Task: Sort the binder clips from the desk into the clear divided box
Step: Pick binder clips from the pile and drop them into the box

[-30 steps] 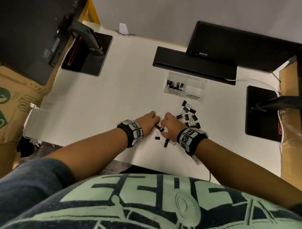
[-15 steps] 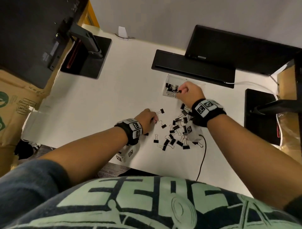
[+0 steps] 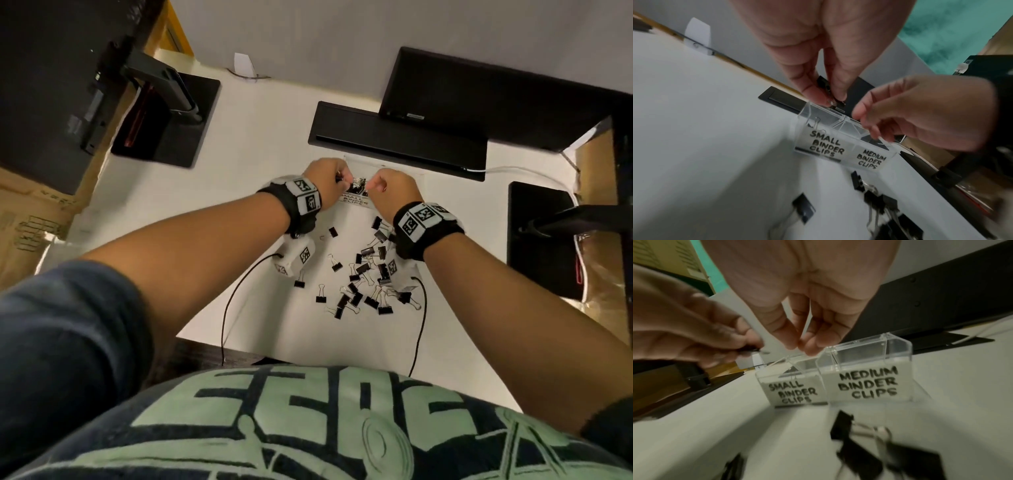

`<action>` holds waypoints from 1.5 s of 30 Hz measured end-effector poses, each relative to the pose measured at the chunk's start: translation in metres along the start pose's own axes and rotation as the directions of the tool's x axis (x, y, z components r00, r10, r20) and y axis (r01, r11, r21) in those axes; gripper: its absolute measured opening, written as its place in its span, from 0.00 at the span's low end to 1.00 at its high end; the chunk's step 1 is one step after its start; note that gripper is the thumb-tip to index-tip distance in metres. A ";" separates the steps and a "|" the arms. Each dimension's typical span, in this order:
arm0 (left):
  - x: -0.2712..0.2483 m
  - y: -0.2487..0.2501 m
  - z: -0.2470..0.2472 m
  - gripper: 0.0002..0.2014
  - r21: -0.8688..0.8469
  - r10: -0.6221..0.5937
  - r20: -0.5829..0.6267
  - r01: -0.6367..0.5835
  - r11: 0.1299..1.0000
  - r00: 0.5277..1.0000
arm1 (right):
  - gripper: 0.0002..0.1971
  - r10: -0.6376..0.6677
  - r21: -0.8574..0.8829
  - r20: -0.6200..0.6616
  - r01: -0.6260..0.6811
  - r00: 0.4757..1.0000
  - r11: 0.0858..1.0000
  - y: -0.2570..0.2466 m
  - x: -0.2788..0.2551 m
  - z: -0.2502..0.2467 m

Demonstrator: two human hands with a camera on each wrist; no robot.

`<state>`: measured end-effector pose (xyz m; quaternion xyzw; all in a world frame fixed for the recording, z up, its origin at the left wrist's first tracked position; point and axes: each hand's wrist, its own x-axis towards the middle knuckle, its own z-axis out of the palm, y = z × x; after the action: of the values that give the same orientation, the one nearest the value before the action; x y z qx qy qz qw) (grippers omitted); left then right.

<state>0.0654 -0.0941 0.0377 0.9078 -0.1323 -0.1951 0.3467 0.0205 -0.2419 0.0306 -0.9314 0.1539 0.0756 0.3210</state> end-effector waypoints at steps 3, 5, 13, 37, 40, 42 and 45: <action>0.019 0.011 0.003 0.08 0.066 0.005 -0.005 -0.004 0.998 1.000 | 0.10 -0.003 0.024 0.102 0.001 0.995 1.000 0.014 -0.022 0.007; 0.026 0.016 0.008 0.10 0.122 0.003 0.007 -0.004 0.993 1.000 | 0.09 0.014 -0.003 0.212 -0.014 0.977 1.000 0.025 -0.036 0.013; 0.028 0.015 0.023 0.21 0.202 0.021 0.086 -0.038 0.979 0.996 | 0.13 -0.045 -0.134 0.377 0.103 0.925 0.986 0.048 -0.074 0.032; -0.086 -0.058 0.079 0.08 0.377 0.038 0.346 -0.176 0.909 0.938 | 0.13 -0.065 -0.288 0.303 0.156 0.951 0.945 0.041 -0.083 0.061; -0.087 -0.059 0.078 0.08 0.369 0.056 0.339 -0.187 0.910 0.939 | 0.11 -0.046 -0.120 0.199 0.071 0.979 0.990 0.040 -0.082 0.052; -0.088 -0.061 0.076 0.07 0.332 0.081 0.312 -0.189 0.924 0.947 | 0.09 0.026 0.063 0.091 -0.031 0.996 0.998 0.040 -0.080 0.044; -0.088 -0.062 0.071 0.06 0.277 0.128 0.223 -0.189 0.942 0.966 | 0.07 0.193 0.332 0.019 -0.189 0.981 0.924 0.041 -0.077 0.031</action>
<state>-0.0376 -0.0574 -0.0301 0.9113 -0.2676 -0.2354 0.2064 -0.0674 -0.2351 0.0011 -0.8449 0.2567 0.0728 0.4635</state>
